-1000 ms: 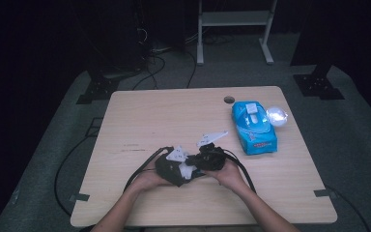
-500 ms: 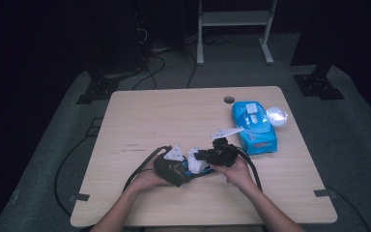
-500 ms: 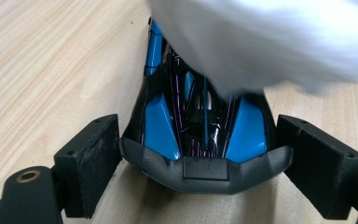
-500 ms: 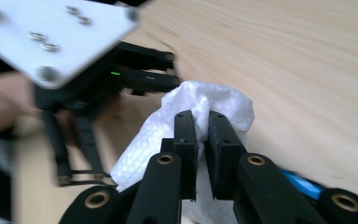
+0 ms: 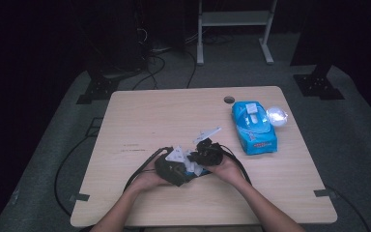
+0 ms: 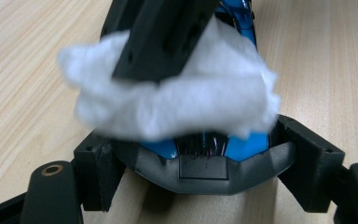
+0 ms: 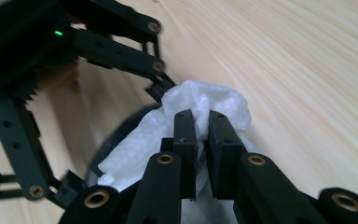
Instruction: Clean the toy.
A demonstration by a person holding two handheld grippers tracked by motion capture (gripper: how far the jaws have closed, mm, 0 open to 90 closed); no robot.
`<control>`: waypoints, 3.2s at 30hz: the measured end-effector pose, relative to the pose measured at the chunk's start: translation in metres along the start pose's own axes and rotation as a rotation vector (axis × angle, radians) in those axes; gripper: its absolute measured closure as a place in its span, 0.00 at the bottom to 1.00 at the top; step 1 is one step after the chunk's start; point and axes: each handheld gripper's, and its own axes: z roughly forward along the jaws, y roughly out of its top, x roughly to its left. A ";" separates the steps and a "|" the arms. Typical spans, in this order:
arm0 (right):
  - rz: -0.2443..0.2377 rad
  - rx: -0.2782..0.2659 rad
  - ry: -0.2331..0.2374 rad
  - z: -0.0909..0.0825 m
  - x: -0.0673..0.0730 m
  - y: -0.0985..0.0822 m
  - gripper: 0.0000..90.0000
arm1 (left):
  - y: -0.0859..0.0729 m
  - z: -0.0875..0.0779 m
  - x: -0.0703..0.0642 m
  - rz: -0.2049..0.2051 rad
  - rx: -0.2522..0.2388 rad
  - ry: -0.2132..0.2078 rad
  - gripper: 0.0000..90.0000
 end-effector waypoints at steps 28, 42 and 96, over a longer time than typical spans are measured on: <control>0.127 0.000 -0.123 -0.040 -0.051 -0.043 0.92 | 0.000 0.000 0.001 0.005 0.006 0.002 0.26; 0.124 0.005 -0.077 -0.052 -0.042 -0.057 0.92 | 0.000 0.000 0.001 0.001 0.008 0.002 0.26; 0.102 -0.066 -0.077 -0.035 -0.044 -0.046 0.91 | -0.009 -0.018 0.039 -0.304 -0.087 -0.030 0.37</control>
